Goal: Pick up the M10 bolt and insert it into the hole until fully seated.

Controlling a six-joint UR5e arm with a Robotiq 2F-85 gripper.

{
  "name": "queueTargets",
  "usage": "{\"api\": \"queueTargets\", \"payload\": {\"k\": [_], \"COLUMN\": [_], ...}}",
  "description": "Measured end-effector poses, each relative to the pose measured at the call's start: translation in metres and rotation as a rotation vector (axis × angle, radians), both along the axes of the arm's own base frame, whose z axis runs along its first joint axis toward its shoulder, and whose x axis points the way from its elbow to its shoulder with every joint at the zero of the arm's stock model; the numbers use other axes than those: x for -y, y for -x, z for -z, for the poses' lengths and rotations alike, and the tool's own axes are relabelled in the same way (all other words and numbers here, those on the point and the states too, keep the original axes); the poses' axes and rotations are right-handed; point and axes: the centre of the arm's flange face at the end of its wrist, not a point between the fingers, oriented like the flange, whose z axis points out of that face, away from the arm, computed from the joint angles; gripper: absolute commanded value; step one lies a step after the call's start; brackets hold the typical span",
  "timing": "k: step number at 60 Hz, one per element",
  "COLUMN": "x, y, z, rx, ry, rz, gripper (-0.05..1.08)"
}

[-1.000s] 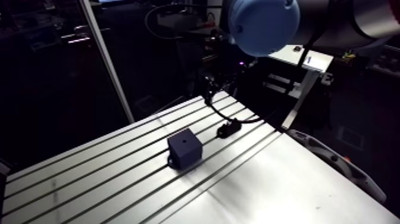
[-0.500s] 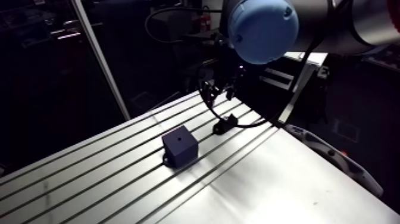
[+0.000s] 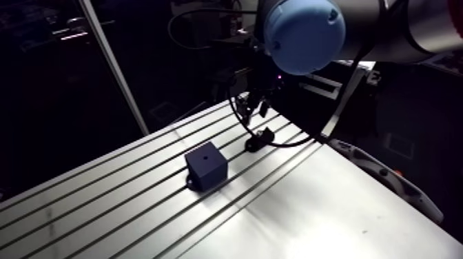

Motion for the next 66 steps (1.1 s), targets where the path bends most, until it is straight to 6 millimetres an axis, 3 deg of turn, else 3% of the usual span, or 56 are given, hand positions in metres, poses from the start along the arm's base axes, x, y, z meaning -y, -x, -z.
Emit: {"api": "queueTargets", "payload": {"k": [66], "x": [0.0], "y": [-0.003], "z": [0.017], "rx": [0.02], "ry": [-0.009], "rz": [0.004], "gripper": [0.57]}}
